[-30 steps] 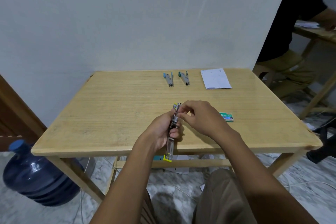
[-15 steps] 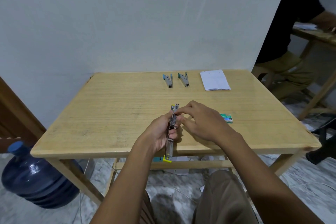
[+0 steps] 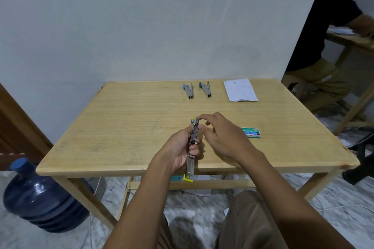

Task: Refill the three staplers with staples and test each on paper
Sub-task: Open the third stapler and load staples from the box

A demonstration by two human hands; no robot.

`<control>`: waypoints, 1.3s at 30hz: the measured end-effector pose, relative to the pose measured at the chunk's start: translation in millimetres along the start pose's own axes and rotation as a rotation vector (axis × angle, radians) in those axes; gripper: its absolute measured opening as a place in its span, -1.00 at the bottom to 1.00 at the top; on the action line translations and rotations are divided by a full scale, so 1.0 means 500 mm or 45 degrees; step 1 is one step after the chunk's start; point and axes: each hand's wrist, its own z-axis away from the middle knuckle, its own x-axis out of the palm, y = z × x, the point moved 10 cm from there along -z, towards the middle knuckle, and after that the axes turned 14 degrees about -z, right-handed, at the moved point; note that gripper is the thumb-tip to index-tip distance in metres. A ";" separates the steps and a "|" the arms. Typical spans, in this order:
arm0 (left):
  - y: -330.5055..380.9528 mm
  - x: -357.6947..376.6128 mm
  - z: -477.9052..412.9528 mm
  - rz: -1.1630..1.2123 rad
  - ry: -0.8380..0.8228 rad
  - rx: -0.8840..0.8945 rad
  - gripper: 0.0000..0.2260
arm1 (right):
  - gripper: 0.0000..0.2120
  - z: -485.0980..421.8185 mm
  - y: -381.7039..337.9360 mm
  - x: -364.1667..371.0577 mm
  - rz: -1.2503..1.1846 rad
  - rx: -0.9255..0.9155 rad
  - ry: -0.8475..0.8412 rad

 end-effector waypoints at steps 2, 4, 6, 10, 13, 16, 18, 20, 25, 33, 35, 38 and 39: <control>0.001 0.004 0.003 0.023 -0.017 0.002 -0.64 | -0.76 0.008 0.003 -0.016 -0.240 -0.010 0.093; 0.003 0.001 0.001 0.055 0.006 0.009 -0.68 | -0.86 0.023 0.005 -0.022 -0.540 -0.035 0.120; 0.001 -0.006 -0.003 0.091 0.034 0.007 -0.71 | -0.90 0.037 -0.006 -0.010 -0.652 -0.110 0.057; -0.006 -0.009 -0.009 0.140 0.034 -0.012 -0.75 | -0.95 0.049 -0.017 0.003 -0.653 -0.232 0.094; -0.001 -0.006 -0.005 0.144 0.040 -0.009 -0.76 | -0.95 0.049 -0.028 -0.003 -0.604 -0.300 0.170; 0.003 -0.003 -0.001 0.120 0.048 0.005 -0.73 | -0.93 0.049 -0.039 -0.006 -0.476 -0.347 0.217; 0.003 -0.005 -0.001 0.099 0.067 0.006 -0.68 | -0.90 0.048 -0.044 -0.007 -0.310 -0.353 0.259; 0.001 -0.005 -0.001 0.091 0.065 -0.008 -0.63 | -0.89 0.046 -0.047 -0.010 -0.177 -0.347 0.316; -0.003 -0.004 -0.001 0.058 0.070 -0.015 -0.64 | -0.86 0.031 -0.040 -0.008 -0.071 -0.247 0.331; 0.002 -0.003 0.003 0.001 0.087 0.009 -0.65 | -0.85 0.015 -0.028 0.004 -0.087 -0.160 0.280; 0.002 -0.001 0.003 -0.001 0.080 0.012 -0.64 | -0.85 0.015 -0.027 0.001 -0.098 -0.154 0.303; 0.004 -0.001 0.005 -0.002 0.087 0.016 -0.65 | -0.85 0.014 -0.026 0.002 -0.115 -0.136 0.326; 0.005 -0.001 0.006 -0.003 0.092 0.021 -0.66 | -0.84 0.014 -0.026 0.003 -0.111 -0.132 0.333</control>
